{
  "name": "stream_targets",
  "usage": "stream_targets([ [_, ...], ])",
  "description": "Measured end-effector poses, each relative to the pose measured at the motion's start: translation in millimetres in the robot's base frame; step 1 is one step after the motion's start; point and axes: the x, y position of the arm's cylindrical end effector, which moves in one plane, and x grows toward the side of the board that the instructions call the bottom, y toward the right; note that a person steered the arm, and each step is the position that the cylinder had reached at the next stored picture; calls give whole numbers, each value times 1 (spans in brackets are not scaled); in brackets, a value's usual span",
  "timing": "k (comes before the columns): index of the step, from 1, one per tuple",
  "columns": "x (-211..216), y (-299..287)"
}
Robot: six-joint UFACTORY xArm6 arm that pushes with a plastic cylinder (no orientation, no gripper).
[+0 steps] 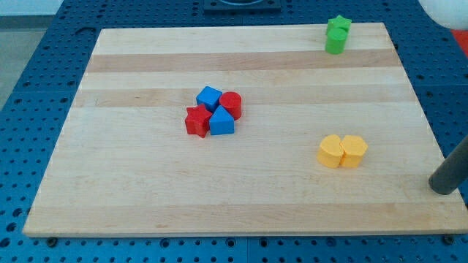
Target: Separate yellow heart and yellow hexagon
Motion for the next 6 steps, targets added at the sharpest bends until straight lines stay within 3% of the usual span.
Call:
stream_targets([
  [2, 34, -62],
  [3, 16, -92],
  [5, -60, -117],
  [6, -36, -124],
])
